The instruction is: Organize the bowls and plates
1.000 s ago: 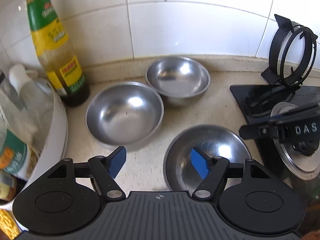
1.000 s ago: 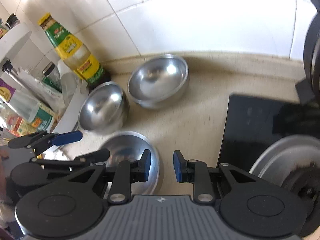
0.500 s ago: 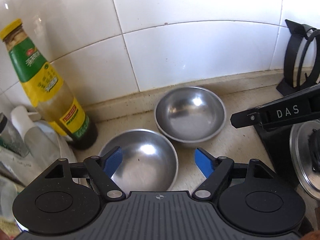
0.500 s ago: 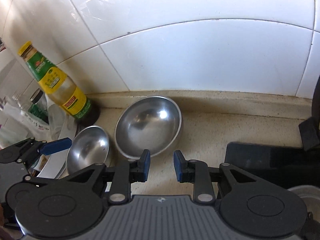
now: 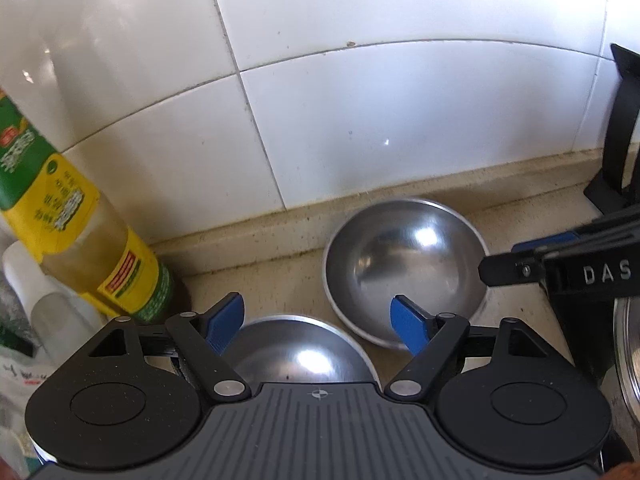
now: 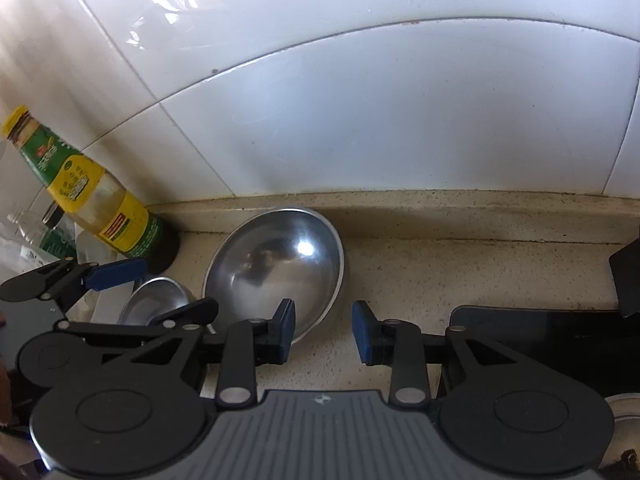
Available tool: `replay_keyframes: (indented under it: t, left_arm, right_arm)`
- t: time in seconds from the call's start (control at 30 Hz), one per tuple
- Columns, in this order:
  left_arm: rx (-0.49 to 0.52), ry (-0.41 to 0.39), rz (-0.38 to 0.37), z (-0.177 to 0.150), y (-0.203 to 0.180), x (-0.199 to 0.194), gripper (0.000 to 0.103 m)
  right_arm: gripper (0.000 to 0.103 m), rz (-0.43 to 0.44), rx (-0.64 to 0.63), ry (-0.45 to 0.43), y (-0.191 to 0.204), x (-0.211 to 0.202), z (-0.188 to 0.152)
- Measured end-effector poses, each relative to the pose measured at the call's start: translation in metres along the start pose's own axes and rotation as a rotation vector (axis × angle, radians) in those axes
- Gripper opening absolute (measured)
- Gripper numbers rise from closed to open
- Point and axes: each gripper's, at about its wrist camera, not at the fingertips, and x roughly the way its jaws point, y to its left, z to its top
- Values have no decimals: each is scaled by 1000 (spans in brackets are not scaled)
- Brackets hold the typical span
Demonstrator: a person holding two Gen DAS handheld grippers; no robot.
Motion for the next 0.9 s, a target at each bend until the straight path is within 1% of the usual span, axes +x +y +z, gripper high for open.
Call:
replay_keyframes:
  t: [0.3,0.37,0.43,0.53,0.6,0.67,0.73,0.83,0.9]
  left_arm:
    - [-11,26,-7,9,0,23,85]
    - [-9,27,-11,8,-1,26,80]
    - [-8,36,-15,9,-2,31,71]
    - [-12,47,-20,9,-2,36,63]
    - [-13,57,-24,8,-2,40,62]
    - [-5,60,-25,7,-4,42,58]
    - [9,61,-30,7,-5,47,56]
    - [26,64,-53,7,-11,49,56]
    - [42,61,-49,6,-15,49,52]
  right_arm:
    - [34,-4,8,16,-3,18,8]
    - [34,-11,1,26,-3,22,8]
    - [34,-14,-1,35,-2,26,8]
    - [34,-13,-4,47,-2,31,7]
    - [33,-3,-5,53,-3,34,7]
    - [29,7,-11,61,-2,36,6]
    - [29,10,-9,69,-2,39,6]
    - [29,21,0,77,-3,42,7]
    - [28,20,-2,79,-5,42,7]
